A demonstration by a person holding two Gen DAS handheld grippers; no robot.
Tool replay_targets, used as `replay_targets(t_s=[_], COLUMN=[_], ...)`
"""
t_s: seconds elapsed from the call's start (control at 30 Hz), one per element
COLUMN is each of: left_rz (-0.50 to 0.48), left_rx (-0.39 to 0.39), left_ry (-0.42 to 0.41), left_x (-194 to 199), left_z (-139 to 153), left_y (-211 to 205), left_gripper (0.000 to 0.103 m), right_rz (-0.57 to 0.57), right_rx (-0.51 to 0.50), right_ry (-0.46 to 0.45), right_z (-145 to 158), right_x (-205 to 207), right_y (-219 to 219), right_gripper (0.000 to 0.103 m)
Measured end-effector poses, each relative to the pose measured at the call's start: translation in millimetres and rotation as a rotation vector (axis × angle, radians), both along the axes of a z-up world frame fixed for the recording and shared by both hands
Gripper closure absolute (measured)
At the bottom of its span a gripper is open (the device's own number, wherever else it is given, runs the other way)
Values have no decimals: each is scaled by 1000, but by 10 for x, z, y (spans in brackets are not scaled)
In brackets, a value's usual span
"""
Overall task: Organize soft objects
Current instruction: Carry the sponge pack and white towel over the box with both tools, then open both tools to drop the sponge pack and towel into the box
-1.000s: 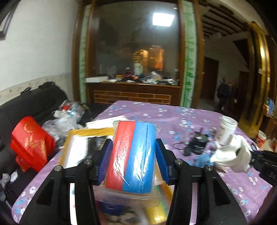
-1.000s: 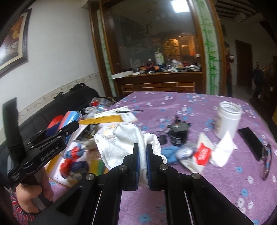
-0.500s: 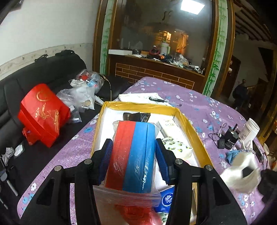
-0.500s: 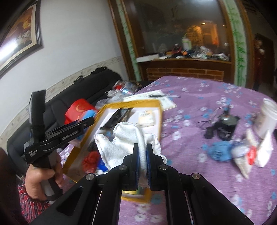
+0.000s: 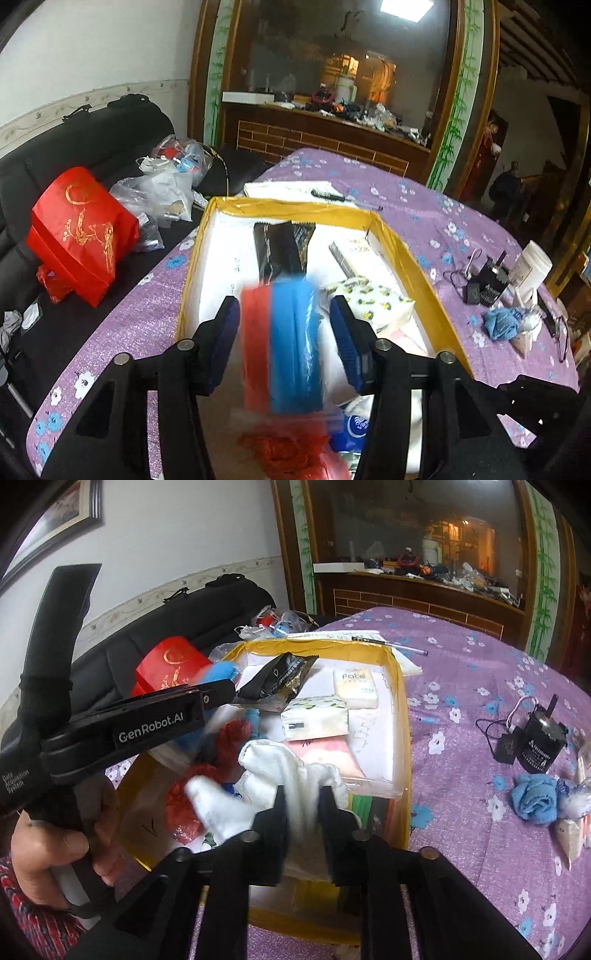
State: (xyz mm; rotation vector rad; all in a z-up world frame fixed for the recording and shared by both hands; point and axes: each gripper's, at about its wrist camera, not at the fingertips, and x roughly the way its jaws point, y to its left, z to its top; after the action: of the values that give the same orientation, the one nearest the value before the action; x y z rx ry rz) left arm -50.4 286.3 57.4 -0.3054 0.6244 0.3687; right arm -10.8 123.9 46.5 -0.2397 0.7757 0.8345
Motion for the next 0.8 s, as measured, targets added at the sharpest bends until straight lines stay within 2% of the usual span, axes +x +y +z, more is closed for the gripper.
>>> replay_targets(t_s=[0.03, 0.07, 0.1, 0.17, 0.3, 0.53, 0.8], left_rz=[4, 8, 12, 15, 16, -14, -84], left_rx=[1, 3, 6, 10, 20, 46, 81], left_ry=[-10, -22, -34, -45, -56, -69, -70], left_x=[-15, -34, -54, -74, -100, -101, -47], left_z=[25, 54, 85, 130, 199, 308, 414], left_y=[3, 2, -3, -12, -50, -240, -588], left_gripper=[42, 39, 38, 38, 38, 38, 38], right_rz=[5, 9, 11, 10, 8, -28, -111], right_rx=[3, 9, 21, 40, 83, 163, 210], right_ry=[-2, -4, -12, -35, -57, -44, -20], right_z=[15, 31, 61, 123, 269, 489, 580], right_x=[-9, -20, -35, -68, -108, -56, 113], right_y=[-6, -16, -40, -81, -191, -515, -992], right_gripper=[71, 60, 54, 50, 47, 45, 43])
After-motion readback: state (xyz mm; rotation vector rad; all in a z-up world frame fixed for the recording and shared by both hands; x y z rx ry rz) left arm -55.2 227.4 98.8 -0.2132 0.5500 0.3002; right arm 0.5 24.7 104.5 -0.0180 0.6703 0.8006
